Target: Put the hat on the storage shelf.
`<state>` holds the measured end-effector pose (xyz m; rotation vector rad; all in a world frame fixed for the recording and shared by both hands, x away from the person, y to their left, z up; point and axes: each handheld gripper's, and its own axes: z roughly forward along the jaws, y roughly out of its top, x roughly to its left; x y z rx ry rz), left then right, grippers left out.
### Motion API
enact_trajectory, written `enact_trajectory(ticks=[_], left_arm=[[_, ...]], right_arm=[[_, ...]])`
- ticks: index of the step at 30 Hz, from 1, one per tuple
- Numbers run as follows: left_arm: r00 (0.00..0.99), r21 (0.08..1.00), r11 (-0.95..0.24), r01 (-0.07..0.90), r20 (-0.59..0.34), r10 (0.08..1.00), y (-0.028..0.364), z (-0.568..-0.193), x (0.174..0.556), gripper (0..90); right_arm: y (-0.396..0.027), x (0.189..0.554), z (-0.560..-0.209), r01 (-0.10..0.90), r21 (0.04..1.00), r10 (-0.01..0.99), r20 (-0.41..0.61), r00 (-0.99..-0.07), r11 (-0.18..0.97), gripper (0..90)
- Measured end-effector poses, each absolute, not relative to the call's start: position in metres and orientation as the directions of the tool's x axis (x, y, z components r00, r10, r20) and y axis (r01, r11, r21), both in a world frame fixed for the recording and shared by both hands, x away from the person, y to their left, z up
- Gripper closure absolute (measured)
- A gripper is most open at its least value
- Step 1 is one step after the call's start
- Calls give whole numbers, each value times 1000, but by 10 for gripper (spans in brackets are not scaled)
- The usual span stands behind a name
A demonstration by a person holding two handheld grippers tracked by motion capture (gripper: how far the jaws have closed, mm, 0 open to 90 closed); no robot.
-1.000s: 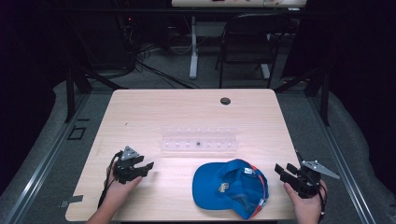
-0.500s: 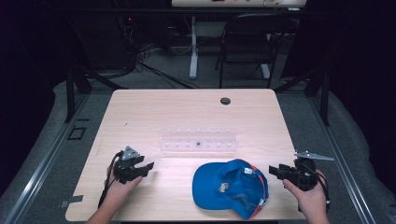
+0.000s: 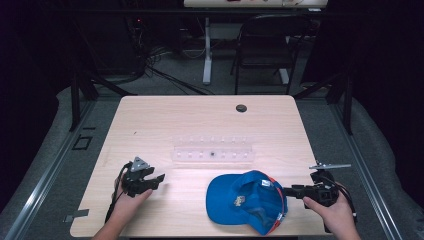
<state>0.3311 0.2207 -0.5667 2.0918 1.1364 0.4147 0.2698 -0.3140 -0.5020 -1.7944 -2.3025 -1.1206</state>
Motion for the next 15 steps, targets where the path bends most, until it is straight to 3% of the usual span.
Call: enact_trajectory(ticks=[6, 10, 15], left_arm=[[566, 717, -365, 594, -51, 823, 220, -566, 331, 468], [565, 717, -365, 595, -49, 824, 220, -566, 331, 468], [565, 719, -363, 593, -50, 824, 221, -566, 331, 468]], right_arm=[[-308, 265, -499, 845, 514, 831, 400, -387, 147, 525], [-302, 265, -503, 826, 549, 826, 403, -395, 127, 409], [-303, 267, -506, 844, 530, 805, 467, -366, 76, 369]])
